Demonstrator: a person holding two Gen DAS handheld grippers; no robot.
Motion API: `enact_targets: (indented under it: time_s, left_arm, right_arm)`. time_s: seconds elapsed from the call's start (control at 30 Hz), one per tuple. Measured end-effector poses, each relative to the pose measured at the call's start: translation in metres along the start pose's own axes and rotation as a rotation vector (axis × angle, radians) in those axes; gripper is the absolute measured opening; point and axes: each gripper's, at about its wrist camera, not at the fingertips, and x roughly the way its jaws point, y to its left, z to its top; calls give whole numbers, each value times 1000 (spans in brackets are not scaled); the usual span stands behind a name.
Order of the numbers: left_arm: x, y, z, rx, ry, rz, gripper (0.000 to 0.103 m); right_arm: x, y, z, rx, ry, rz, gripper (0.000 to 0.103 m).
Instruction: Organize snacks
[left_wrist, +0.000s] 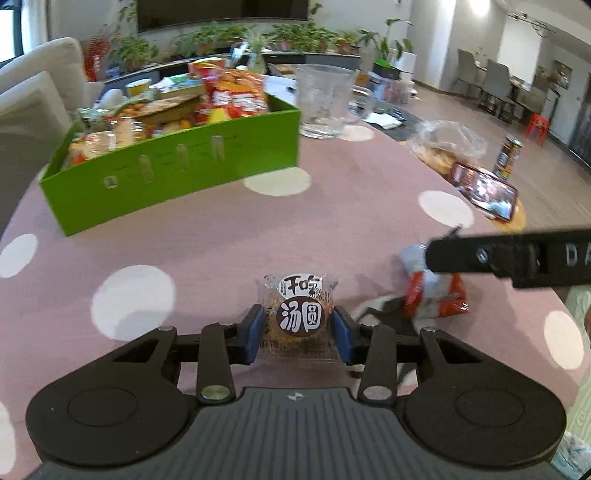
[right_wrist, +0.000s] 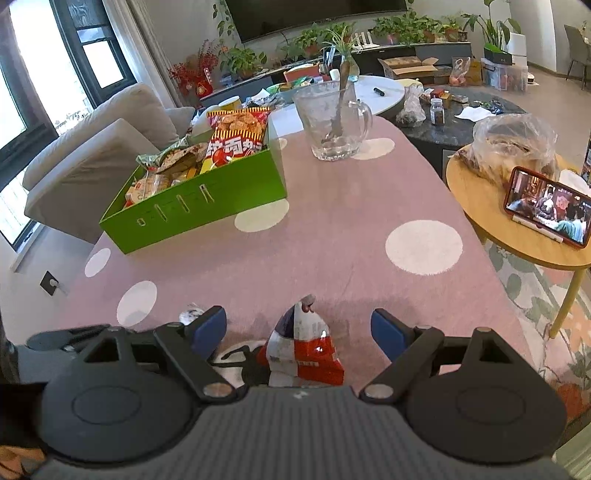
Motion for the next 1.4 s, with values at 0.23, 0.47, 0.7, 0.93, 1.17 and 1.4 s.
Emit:
enact_targets:
  time_s: [0.23,0.47,0.7,0.93,1.17,1.4]
  left_arm:
    - [-1,21,3,-46,-15,64,37]
    - [0,26,2,-40,-13,92,37]
    - [4,29,1,-64,-4,83,44]
    - [9,30,1,-73,0,73,46]
    - [10,29,-1,-57,-11,73,45]
    - [6,28,-3,-43,-11,67,37]
  right_arm:
    - [7,7,-4,-28,16,-29,62]
    - [14,14,-8,-46,11,-89,62]
    - [18,18,-11,-55,16,-104,62]
    - [21,21,-14,-59,12,-128,62]
    - [28,23,-18,-65,40,-159,62]
    - [24,26,-19,-62,28,-154,58]
